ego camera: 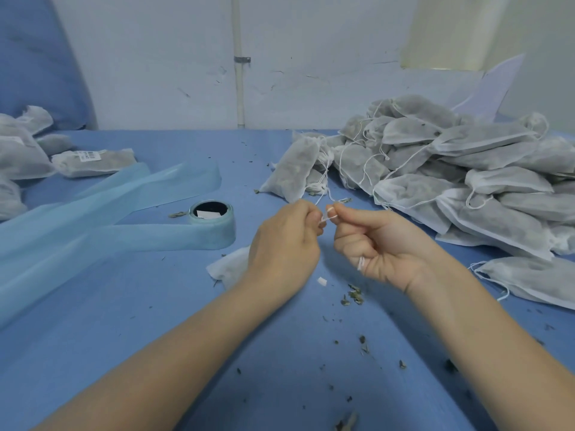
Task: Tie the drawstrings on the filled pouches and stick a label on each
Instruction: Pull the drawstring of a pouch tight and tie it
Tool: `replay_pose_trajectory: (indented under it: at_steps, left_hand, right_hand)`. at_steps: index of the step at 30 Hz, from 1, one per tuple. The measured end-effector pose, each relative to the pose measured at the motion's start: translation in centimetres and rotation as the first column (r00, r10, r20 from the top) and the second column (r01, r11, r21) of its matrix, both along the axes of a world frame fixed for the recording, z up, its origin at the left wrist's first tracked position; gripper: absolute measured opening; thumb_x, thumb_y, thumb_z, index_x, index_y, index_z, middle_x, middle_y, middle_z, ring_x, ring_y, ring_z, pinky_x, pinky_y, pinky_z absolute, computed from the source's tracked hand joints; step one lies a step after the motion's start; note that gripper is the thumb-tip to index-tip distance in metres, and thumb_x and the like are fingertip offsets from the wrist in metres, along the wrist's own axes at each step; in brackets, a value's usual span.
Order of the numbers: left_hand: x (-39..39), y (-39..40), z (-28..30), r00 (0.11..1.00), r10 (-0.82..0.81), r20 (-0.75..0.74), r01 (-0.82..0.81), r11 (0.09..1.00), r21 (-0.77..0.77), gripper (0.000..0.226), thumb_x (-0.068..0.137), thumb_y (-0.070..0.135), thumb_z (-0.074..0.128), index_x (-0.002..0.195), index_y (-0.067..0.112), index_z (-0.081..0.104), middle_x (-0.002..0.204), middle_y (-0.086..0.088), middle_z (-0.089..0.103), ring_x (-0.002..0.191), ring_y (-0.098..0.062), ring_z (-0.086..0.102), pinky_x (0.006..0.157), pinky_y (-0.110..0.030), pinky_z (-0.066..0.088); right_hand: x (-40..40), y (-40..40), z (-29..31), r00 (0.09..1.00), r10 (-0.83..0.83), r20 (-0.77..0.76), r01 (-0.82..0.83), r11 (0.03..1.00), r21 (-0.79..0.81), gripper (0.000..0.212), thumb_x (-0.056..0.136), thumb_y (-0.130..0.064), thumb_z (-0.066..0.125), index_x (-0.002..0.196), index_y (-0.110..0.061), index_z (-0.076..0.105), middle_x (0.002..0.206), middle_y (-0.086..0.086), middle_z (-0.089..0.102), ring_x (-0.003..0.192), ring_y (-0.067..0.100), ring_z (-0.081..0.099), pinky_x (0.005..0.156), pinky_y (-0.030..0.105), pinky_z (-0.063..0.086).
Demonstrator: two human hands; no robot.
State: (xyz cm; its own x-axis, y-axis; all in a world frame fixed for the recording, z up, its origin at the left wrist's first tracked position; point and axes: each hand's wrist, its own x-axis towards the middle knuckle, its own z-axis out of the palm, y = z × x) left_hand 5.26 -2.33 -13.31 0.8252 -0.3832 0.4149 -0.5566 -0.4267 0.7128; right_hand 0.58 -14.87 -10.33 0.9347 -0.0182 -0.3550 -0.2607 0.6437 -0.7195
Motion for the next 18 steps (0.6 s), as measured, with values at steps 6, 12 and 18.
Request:
replay_pose_trajectory:
  at_steps: [6,12,18]
  left_hand:
    - [-0.6,0.1,-0.1,0.993,-0.076,0.085,0.085,0.99,-0.112,0.019,0.095,0.013,0.047,0.111,0.021,0.054,0.089,0.017,0.061,0.091,-0.009,0.06,0.084,-0.025,0.044]
    - [-1.0,-0.1,0.4,0.978,0.032,0.206,0.048,0.928,-0.37,0.011,0.082,0.016,0.069,0.093,0.016,0.073,0.09,0.011,0.068,0.085,-0.002,0.062,0.082,-0.026,0.05]
    - [0.2,0.4,0.4,0.746,0.197,0.636,-0.107,0.978,-0.178,0.006,0.076,0.005,0.073,0.069,0.005,0.073,0.079,-0.004,0.069,0.075,-0.027,0.061,0.063,-0.028,0.046]
  right_hand:
    - [-0.1,0.5,0.2,0.996,-0.092,-0.017,0.094,0.982,0.161,0.012,0.069,-0.008,0.059,0.062,0.0,0.063,0.045,-0.005,0.025,0.051,0.001,0.008,0.031,0.015,0.013]
    - [-0.2,1.2,0.1,0.985,-0.173,0.027,0.17,0.981,0.097,0.017,0.083,-0.008,0.056,0.067,-0.005,0.058,0.048,-0.006,0.025,0.034,0.002,0.014,0.028,0.014,0.013]
    - [-0.1,1.7,-0.4,0.943,-0.276,0.187,0.325,0.884,-0.336,0.016,0.086,-0.007,0.065,0.072,-0.005,0.057,0.043,-0.009,0.029,0.036,0.005,0.021,0.032,0.014,0.018]
